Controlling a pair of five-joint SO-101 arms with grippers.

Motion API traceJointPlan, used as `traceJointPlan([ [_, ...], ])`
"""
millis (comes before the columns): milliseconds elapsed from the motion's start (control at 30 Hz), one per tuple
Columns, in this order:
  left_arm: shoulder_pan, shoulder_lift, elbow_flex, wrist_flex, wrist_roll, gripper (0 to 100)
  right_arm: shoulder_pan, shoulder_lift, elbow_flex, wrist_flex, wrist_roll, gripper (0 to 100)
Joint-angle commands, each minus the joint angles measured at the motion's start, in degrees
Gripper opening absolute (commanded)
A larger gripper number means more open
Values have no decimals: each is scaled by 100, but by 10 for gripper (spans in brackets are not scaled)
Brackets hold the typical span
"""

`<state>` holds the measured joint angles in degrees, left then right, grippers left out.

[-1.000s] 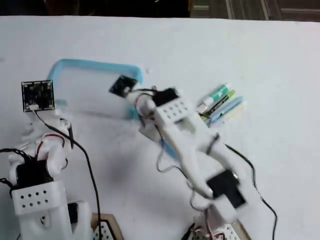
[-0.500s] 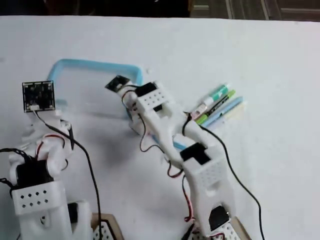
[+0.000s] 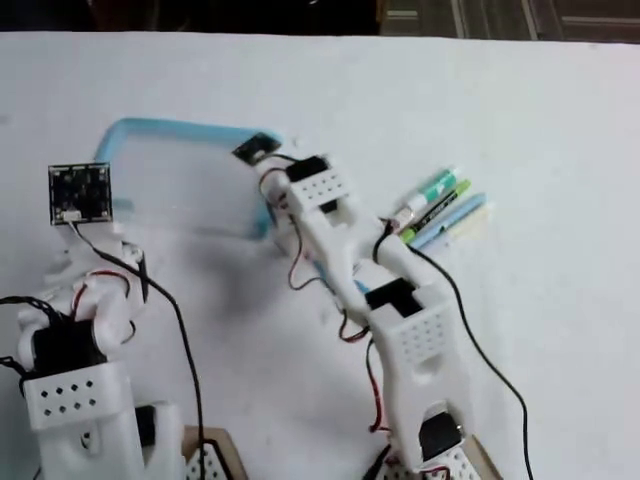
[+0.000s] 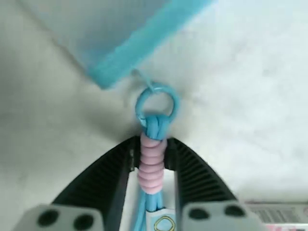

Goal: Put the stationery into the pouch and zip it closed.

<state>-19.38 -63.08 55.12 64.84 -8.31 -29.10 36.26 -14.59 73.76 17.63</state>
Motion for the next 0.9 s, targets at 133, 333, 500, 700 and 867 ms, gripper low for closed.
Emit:
traceJointPlan([
  [133, -4, -48, -316, 229, 281, 133, 13, -857, 18, 532, -18, 19],
  [333, 4, -48, -1240, 1029, 343, 209, -347, -2475, 18, 831, 264, 19],
  [500, 4, -48, -2277, 1723, 484, 239, -813, -3732, 9, 989, 255, 19],
  [700, -4, -57, -3411, 2488, 870, 238, -1165, -4541, -484, 1138, 229, 19],
  [867, -4, -57, -3807, 2637, 1266, 241, -1200, -4611, -703, 1138, 220, 19],
])
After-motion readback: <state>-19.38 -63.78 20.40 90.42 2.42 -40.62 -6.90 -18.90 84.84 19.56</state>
